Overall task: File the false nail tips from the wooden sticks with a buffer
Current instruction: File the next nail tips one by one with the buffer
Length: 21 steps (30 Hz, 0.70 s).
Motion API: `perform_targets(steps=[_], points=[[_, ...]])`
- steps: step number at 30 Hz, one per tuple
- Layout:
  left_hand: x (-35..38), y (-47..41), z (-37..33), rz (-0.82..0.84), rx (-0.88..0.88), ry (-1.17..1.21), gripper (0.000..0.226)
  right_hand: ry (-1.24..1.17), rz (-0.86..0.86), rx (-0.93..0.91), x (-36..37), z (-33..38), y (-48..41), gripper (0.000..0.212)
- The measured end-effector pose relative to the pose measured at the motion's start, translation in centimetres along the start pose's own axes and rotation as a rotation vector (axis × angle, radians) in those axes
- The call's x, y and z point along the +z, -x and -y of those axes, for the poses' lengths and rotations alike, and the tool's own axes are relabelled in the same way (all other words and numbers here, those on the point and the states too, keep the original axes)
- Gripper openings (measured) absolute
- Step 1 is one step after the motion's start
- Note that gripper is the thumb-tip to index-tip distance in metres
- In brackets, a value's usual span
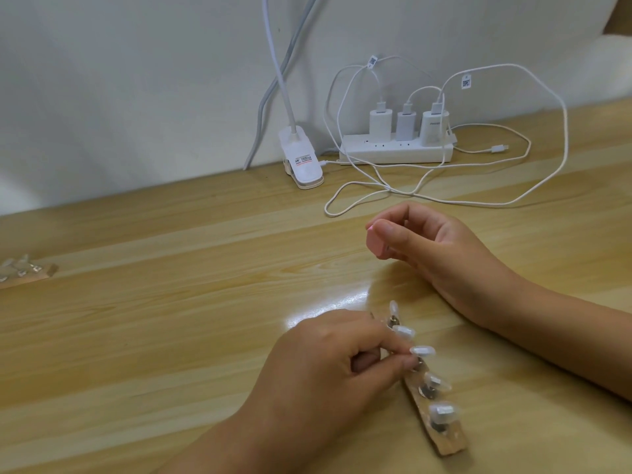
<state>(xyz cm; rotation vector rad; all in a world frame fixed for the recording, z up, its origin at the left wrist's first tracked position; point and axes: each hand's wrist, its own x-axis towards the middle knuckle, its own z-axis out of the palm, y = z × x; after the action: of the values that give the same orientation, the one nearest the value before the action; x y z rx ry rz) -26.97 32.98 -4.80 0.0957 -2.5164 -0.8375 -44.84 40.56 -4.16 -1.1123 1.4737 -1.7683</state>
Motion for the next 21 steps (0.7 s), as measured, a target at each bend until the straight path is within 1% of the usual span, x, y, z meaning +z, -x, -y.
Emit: perform_targets(steps=[3,6,9,12,14,16,18,21], points=[[-0.7,0.2,0.0,0.021,0.030,-0.065,0.007,-0.016,-0.014,-0.002,0.0,0.1,0.0,0.025],[-0.8,0.2,-0.5,0.069,0.147,-0.070,0.002,-0.018,-0.013,0.003,0.0,0.2,0.0,0.023],[-0.6,0.3,-0.7,0.089,0.204,-0.067,0.013,-0.018,-0.006,0.002,0.0,0.2,0.0,0.024],[-0.4,0.2,-1.0,0.086,0.246,-0.121,0.014,0.004,-0.001,-0.003,0.0,0.1,0.1,0.025],[0.0,0.2,-1.0,0.069,0.284,-0.169,0.016,0.005,0.003,-0.006,0.1,0.1,0.0,0.021],[0.4,0.1,-1.1,0.074,0.311,-0.179,0.018,0.004,0.005,-0.009,0.1,0.1,0.0,0.020],[0.5,0.0,-1.1,0.112,0.293,-0.146,0.020,0.007,0.004,-0.009,0.1,0.1,0.0,0.024],[0.2,-0.1,-1.0,0.161,0.192,-0.057,0.018,-0.002,0.006,-0.007,0.1,0.2,0.0,0.022]])
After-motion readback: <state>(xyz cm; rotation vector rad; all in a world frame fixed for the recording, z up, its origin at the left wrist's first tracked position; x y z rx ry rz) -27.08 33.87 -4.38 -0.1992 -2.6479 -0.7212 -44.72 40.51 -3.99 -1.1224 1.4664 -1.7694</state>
